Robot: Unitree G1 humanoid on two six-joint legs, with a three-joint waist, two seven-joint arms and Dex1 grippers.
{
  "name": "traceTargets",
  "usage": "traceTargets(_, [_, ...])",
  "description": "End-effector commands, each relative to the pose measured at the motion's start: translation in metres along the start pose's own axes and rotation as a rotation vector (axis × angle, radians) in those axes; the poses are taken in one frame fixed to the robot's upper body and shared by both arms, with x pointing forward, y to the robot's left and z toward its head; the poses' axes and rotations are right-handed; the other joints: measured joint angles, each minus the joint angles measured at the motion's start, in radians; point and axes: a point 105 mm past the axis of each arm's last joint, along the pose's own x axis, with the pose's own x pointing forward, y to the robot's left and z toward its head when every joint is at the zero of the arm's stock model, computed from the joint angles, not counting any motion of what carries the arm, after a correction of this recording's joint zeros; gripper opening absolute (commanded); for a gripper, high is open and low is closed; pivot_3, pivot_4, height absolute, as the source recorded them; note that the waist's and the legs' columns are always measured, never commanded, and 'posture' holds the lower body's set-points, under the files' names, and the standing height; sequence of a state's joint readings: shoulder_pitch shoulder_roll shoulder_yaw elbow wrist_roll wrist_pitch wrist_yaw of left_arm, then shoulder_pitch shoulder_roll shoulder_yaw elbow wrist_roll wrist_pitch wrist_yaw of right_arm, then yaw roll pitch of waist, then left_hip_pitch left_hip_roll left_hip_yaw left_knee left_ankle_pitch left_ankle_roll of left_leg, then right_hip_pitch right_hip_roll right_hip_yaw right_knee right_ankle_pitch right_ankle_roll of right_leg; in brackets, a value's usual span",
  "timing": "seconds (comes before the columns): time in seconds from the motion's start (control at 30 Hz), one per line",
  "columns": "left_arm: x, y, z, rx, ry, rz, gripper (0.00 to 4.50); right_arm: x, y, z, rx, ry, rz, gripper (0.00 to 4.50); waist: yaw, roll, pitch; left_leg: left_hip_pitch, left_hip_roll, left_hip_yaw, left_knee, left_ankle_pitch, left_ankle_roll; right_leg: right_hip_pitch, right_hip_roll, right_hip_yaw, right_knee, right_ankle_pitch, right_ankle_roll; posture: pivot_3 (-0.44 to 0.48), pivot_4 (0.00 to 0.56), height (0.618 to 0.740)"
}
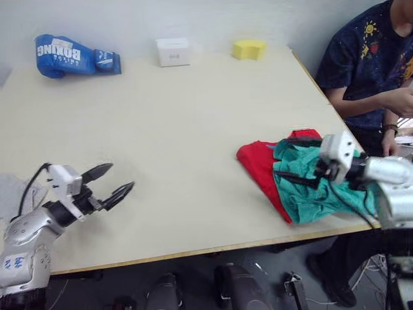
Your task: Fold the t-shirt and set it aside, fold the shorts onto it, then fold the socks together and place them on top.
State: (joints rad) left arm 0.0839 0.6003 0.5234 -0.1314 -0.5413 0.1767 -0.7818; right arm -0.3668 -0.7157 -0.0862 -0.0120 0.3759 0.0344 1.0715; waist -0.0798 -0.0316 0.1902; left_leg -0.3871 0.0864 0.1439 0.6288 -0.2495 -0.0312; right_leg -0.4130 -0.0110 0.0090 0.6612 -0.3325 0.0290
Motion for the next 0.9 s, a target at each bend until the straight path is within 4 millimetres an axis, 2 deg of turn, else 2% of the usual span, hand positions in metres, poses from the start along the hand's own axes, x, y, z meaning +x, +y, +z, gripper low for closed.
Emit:
traceTargets(0.03, [-0.052, 0.039, 0.007, 0.050, -0.023, 0.283, 4.50, 0.014, 0.024, 0.010, 0.033, -0.094, -0.015, 4.45, -0.001, -0.003, -0.002, 0.000, 0.000, 0.000, 0.001, -0.002, 0.003, 0.000, 0.000, 0.000, 0.000, 0.000, 0.000, 0.000, 0.150, 0.740])
traceTargets(0.1, [-0.084, 0.051, 0.001, 0.053, 0.002, 0.429, 4.50, 0.022, 0.042, 0.009, 0.068, -0.124, 0.008, 4.45, -0.003, -0.003, -0.002, 0.001, 0.000, 0.000, 0.000, -0.004, 0.006, 0.003, -0.002, -0.001, 0.000, 0.000, -0.001, 0.000, 0.150, 0.740])
traceTargets(0.13, [-0.113, 0.060, -0.007, 0.041, 0.031, 0.566, 4.50, 0.026, 0.051, 0.008, 0.087, -0.141, 0.004, 4.45, -0.009, -0.001, -0.001, 0.001, -0.002, -0.004, -0.001, -0.004, 0.007, 0.005, -0.003, -0.005, -0.001, 0.000, -0.001, 0.000, 0.150, 0.740])
traceTargets(0.2, [-0.158, 0.069, -0.017, 0.024, 0.081, 0.758, 4.50, 0.030, 0.061, 0.007, 0.094, -0.157, -0.003, 4.45, -0.021, 0.001, 0.000, 0.001, -0.013, -0.031, -0.008, 0.000, 0.011, 0.026, -0.018, -0.034, -0.009, -0.003, -0.002, 0.000, 0.150, 0.740])
traceTargets(0.27, [-0.190, 0.070, -0.025, 0.012, 0.140, 0.878, 4.50, 0.030, 0.068, 0.005, 0.075, -0.152, 0.004, 4.45, -0.018, 0.001, 0.001, 0.001, -0.029, -0.064, -0.008, 0.005, 0.014, 0.039, -0.036, -0.069, -0.008, -0.014, 0.000, 0.000, 0.150, 0.740])
traceTargets(0.33, [-0.230, 0.063, -0.041, -0.036, 0.232, 0.989, 4.50, 0.022, 0.075, -0.001, 0.067, -0.133, 0.024, 4.45, 0.014, 0.000, 0.000, -0.003, -0.031, -0.069, -0.005, 0.006, 0.013, 0.034, -0.040, -0.073, -0.004, -0.017, 0.000, 0.000, 0.150, 0.740])
traceTargets(0.4, [-0.254, 0.053, -0.054, -0.080, 0.301, 1.039, 4.50, 0.015, 0.079, -0.008, 0.067, -0.111, 0.049, 4.45, 0.045, -0.001, 0.000, -0.002, -0.032, -0.069, -0.005, 0.003, 0.007, 0.036, -0.040, -0.073, -0.007, -0.017, -0.001, 0.000, 0.150, 0.740])
traceTargets(0.47, [-0.263, 0.047, -0.060, -0.107, 0.324, 1.054, 4.50, 0.011, 0.079, -0.012, 0.073, -0.097, 0.059, 4.45, 0.061, 0.000, 0.000, -0.002, -0.031, -0.069, -0.005, 0.002, 0.007, 0.034, -0.041, -0.074, -0.012, -0.019, -0.004, 0.000, 0.150, 0.740])
traceTargets(0.5, [-0.263, 0.046, -0.060, -0.110, 0.320, 1.056, 4.50, 0.009, 0.078, -0.013, 0.076, -0.098, 0.048, 4.45, 0.065, 0.000, 0.000, -0.002, -0.030, -0.069, -0.007, 0.001, 0.008, 0.035, -0.041, -0.075, -0.021, -0.023, -0.016, 0.000, 0.150, 0.740])
traceTargets(0.57, [-0.257, 0.046, -0.057, -0.115, 0.292, 1.040, 4.50, 0.008, 0.078, -0.013, 0.091, -0.103, 0.046, 4.45, 0.067, 0.004, 0.000, -0.006, -0.027, -0.072, -0.012, 0.001, 0.008, 0.042, -0.039, -0.080, -0.038, -0.014, -0.017, 0.000, 0.150, 0.740])
traceTargets(0.6, [-0.249, 0.047, -0.054, -0.110, 0.275, 1.015, 4.50, 0.007, 0.079, -0.013, 0.084, -0.104, 0.054, 4.45, 0.060, 0.014, 0.002, -0.014, -0.025, -0.078, -0.016, 0.002, 0.009, 0.055, -0.038, -0.089, -0.050, -0.008, -0.017, 0.000, 0.150, 0.740])
traceTargets(0.63, [-0.239, 0.049, -0.051, -0.109, 0.254, 0.993, 4.50, 0.007, 0.080, -0.012, 0.093, -0.109, 0.059, 4.45, 0.054, 0.018, 0.004, -0.020, -0.025, -0.092, -0.018, 0.002, 0.009, 0.065, -0.038, -0.105, -0.064, -0.005, -0.013, 0.000, 0.150, 0.740])
traceTargets(0.67, [-0.231, 0.051, -0.047, -0.107, 0.233, 0.971, 4.50, 0.006, 0.081, -0.012, 0.101, -0.115, 0.057, 4.45, 0.050, 0.015, 0.003, -0.020, -0.028, -0.105, -0.019, 0.003, 0.011, 0.075, -0.042, -0.119, -0.069, -0.006, -0.012, 0.000, 0.150, 0.740])
traceTargets(0.7, [-0.216, 0.053, -0.040, -0.086, 0.214, 0.922, 4.50, 0.007, 0.078, -0.011, 0.103, -0.119, 0.031, 4.45, 0.049, 0.015, 0.003, -0.018, -0.038, -0.114, -0.019, 0.005, 0.014, 0.078, -0.051, -0.128, -0.058, -0.018, -0.006, 0.000, 0.150, 0.740])
traceTargets(0.73, [-0.206, 0.054, -0.036, -0.072, 0.202, 0.890, 4.50, 0.007, 0.076, -0.010, 0.105, -0.122, 0.012, 4.45, 0.055, 0.013, 0.002, -0.013, -0.049, -0.123, -0.017, 0.008, 0.015, 0.072, -0.060, -0.132, -0.049, -0.025, 0.000, 0.000, 0.150, 0.740])
traceTargets(0.8, [-0.165, 0.061, -0.016, -0.098, 0.150, 0.781, 4.50, 0.008, 0.077, -0.006, 0.082, -0.131, 0.024, 4.45, 0.079, 0.009, 0.000, -0.013, -0.048, -0.111, -0.016, 0.016, 0.012, 0.063, -0.066, -0.129, -0.033, -0.024, 0.008, 0.000, 0.150, 0.740])
traceTargets(0.83, [-0.145, 0.060, -0.013, -0.179, 0.174, 0.713, 4.50, 0.009, 0.078, -0.004, 0.076, -0.134, 0.039, 4.45, 0.085, 0.009, 0.000, -0.016, -0.048, -0.107, -0.016, 0.017, 0.013, 0.057, -0.066, -0.128, -0.029, -0.022, 0.008, 0.000, 0.150, 0.740])
traceTargets(0.87, [-0.121, 0.055, -0.006, -0.203, 0.201, 0.605, 4.50, 0.009, 0.079, -0.002, 0.077, -0.138, 0.051, 4.45, 0.099, 0.009, 0.000, -0.019, -0.048, -0.107, -0.016, 0.019, 0.017, 0.053, -0.067, -0.128, -0.026, -0.022, 0.008, 0.000, 0.150, 0.740])
traceTargets(0.9, [-0.104, 0.054, 0.000, -0.180, 0.247, 0.549, 4.50, 0.010, 0.080, -0.001, 0.086, -0.143, 0.057, 4.45, 0.103, 0.009, 0.000, -0.019, -0.048, -0.105, -0.016, 0.019, 0.016, 0.051, -0.067, -0.127, -0.022, -0.024, 0.008, 0.000, 0.150, 0.740])
